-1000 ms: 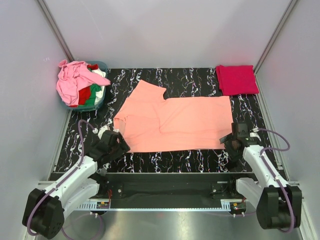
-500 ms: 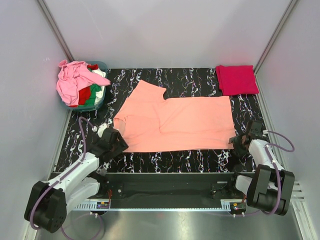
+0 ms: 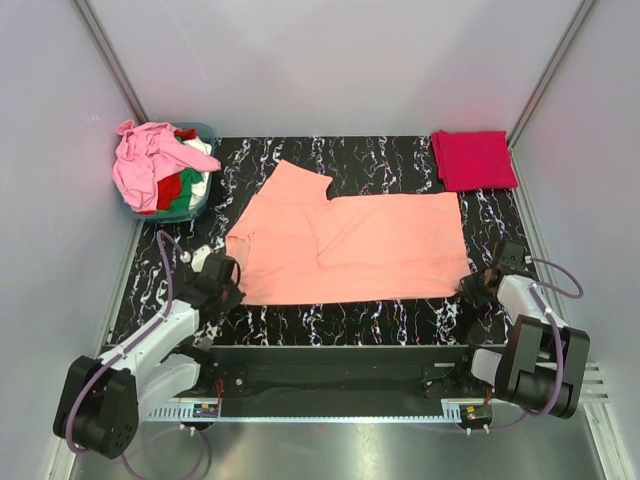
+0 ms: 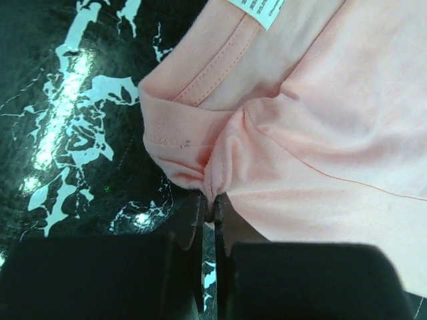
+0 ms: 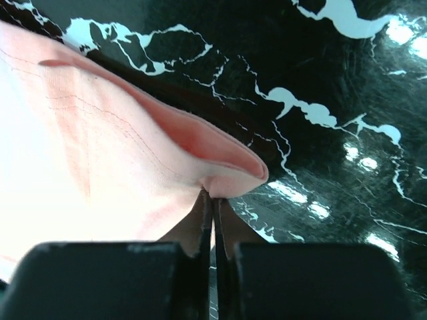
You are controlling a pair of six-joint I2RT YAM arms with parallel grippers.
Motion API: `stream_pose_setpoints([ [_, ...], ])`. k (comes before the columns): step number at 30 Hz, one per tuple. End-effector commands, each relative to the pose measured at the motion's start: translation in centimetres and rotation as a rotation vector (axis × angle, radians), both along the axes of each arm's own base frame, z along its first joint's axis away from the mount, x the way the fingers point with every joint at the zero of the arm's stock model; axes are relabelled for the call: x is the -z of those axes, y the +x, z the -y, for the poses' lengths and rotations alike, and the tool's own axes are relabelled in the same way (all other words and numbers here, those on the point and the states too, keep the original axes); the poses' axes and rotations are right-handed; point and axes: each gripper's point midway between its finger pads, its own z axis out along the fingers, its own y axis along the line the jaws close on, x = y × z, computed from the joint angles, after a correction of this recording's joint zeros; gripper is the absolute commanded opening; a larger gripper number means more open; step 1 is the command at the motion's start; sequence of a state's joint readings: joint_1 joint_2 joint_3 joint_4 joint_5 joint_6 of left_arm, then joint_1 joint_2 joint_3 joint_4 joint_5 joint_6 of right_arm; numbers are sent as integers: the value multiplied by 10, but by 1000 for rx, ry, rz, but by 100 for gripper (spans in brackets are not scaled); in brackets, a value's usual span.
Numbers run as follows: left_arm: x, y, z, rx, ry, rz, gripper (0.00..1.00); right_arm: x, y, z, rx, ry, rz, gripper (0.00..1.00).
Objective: Fold and stack the t-shirts
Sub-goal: Fold the tshirt
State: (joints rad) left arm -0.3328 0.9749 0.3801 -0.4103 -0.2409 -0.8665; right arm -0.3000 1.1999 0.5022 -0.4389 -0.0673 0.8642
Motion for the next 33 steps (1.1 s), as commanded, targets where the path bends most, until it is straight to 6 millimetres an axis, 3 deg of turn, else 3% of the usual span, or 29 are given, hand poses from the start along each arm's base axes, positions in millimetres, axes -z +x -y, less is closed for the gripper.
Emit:
stream_pose_setpoints([
  [1,-22,11,-7,-29,20,58,0,-19,7,9,-10,-39,31,0],
  [4,-37,7,-8,-45,6,68,0,-36,4,14,22,-62,34,0],
  [11,-81,-2,-2,-45,-68,119,0,-78,-4,7,61,-34,87,0],
  [20,-90,-30,11,-20,-179,96,0,-94,-37,-7,86,2,54,0],
  [26,-95,-57,13,-13,-238,76,0,-107,-57,-5,121,-38,59,2],
  [29,-97,-72,8,-18,-244,74,6,-113,-63,-2,146,-62,78,20],
  [30,-98,-76,7,-16,-246,73,14,-114,-64,-3,150,-63,88,33],
  [32,-102,-84,7,-5,-257,80,34,-113,-64,-3,148,-58,88,56],
  [33,-104,-86,8,4,-268,84,54,-112,-64,-3,144,-59,83,82],
])
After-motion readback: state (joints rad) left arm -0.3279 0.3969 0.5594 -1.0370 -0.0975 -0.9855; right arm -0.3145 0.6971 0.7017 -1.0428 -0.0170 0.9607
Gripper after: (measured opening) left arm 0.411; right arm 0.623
